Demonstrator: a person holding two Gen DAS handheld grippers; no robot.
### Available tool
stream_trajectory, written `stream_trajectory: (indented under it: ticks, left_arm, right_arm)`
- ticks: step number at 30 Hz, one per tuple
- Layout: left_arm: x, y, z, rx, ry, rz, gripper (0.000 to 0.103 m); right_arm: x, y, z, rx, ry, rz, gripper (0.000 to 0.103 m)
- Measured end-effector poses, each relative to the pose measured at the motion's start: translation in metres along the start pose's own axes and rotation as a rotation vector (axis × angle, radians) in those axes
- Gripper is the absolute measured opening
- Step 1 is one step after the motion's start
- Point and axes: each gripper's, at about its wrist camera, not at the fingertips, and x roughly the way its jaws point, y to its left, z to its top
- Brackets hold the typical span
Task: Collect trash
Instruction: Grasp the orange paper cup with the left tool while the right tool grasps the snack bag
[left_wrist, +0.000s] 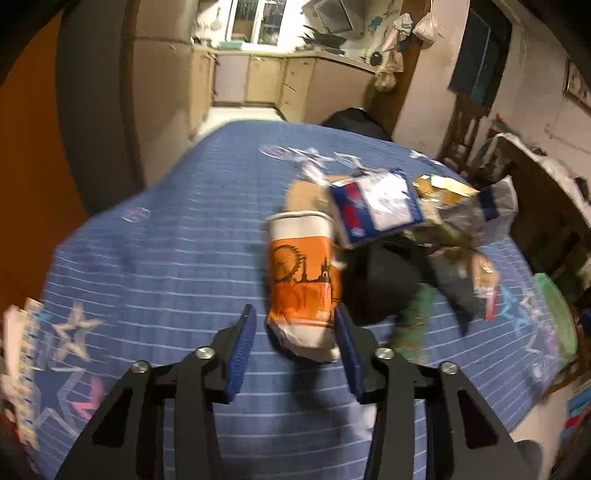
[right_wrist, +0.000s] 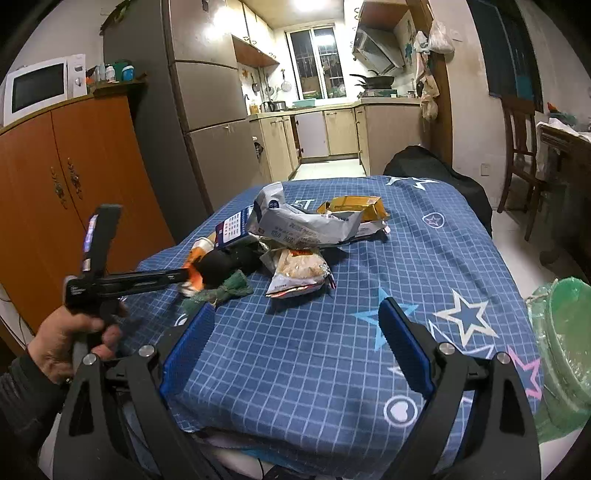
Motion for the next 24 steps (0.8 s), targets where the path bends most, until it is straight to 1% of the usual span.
stream_trajectory:
  ticks: [3, 5, 6, 7, 11, 13, 14, 15, 16, 20, 21, 22, 24]
  left_arm:
    - [0.0, 0.008, 0.004, 0.01, -0.015, 0.005, 0.042]
    - [0.004, 0.006, 0.007, 0.036, -0.006, -0.013, 0.05]
    - [0.007, 0.002, 0.009, 0.051, -0.008, -0.02, 0.057]
    - [0.011, -0.002, 0.01, 0.066, -0.002, -0.025, 0.058]
    - [0.025, -0.004, 0.003, 0.071, 0.028, -0.028, 0.058]
    - [0.035, -0.002, 0.003, 0.077, 0.038, -0.025, 0.058]
    - [0.034, -0.007, 0.002, 0.084, 0.03, -0.02, 0.057]
    - [0.036, -0.008, 0.002, 0.091, 0.027, -0.015, 0.055]
    - [0.037, -0.007, 0.003, 0.085, 0.026, -0.019, 0.049]
    - [0.038, -0.009, 0.006, 0.052, 0.019, -0.032, 0.04]
    - [0.038, -0.01, 0.006, 0.052, 0.017, -0.036, 0.038]
    - [0.035, -0.007, 0.005, 0.052, 0.016, -0.037, 0.036]
    - [0.032, -0.004, 0.003, 0.047, 0.011, -0.033, 0.034]
  right_arm:
    - [0.014, 0.0, 0.006, -0.006, 0.016, 0.017, 0.087]
    - [0.029, 0.0, 0.013, -0.016, 0.027, 0.026, 0.087]
    - [0.038, 0.0, 0.017, -0.023, 0.037, 0.032, 0.087]
    - [0.05, 0.0, 0.021, -0.029, 0.054, 0.04, 0.087]
    - [0.093, -0.009, 0.032, -0.024, 0.132, 0.059, 0.087]
    - [0.111, -0.012, 0.035, -0.02, 0.165, 0.059, 0.087]
    - [0.123, -0.016, 0.037, -0.018, 0.186, 0.055, 0.087]
    - [0.13, -0.019, 0.038, -0.016, 0.201, 0.056, 0.087]
    - [0.139, -0.02, 0.039, -0.015, 0.219, 0.059, 0.087]
    - [0.16, -0.021, 0.039, -0.036, 0.251, 0.052, 0.086]
    - [0.163, -0.02, 0.039, -0.042, 0.255, 0.049, 0.079]
    - [0.165, -0.018, 0.038, -0.05, 0.262, 0.044, 0.065]
    - [0.161, -0.017, 0.036, -0.046, 0.257, 0.055, 0.055]
